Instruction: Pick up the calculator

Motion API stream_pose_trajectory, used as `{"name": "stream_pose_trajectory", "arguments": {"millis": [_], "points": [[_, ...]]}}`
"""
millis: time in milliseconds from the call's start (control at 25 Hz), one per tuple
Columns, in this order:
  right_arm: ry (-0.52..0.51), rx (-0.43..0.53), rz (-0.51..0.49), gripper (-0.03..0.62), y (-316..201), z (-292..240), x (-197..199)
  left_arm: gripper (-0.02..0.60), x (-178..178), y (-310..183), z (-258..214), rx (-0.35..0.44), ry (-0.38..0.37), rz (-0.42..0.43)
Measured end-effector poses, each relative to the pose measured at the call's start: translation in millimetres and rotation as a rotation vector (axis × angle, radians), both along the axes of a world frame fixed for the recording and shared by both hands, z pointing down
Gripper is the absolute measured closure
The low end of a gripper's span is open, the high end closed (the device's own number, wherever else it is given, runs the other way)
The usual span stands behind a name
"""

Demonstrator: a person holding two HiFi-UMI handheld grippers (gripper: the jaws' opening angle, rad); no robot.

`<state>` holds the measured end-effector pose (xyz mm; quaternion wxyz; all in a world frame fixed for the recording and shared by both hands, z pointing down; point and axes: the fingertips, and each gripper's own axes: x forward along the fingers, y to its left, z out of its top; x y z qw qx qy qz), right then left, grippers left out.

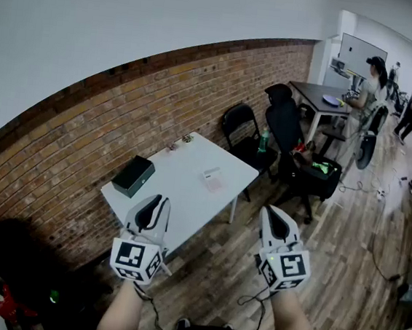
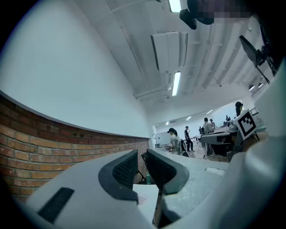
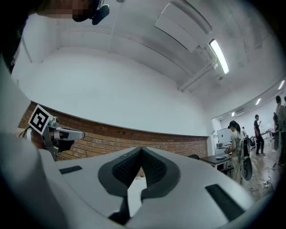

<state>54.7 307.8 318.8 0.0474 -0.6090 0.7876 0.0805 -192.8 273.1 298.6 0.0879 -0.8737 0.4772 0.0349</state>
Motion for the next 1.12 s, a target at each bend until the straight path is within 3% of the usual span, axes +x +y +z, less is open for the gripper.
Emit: {"name": "stream_pose_trajectory", "arguments": {"millis": [520,680,920,1120], "points": [[-0.026,0.001,-0.027,0.587,15,12,47,0.518,40,24,6,0.003,0.023,-0.038],[-0.034,-0.022,-0.029,0.47,9,21,63,0.365,51,23,16,-0.023,0.017,-0.057],[-0.068,-0.051,-0.038,0.453,-8,32,75,0.351,59,7,33,-0.069,0.001,-0.062],[-0.063,-0.075,-0.044,0.454,-44,45,73,0.351,61,-36,52,-0.104,0.012,-0.042]]}}
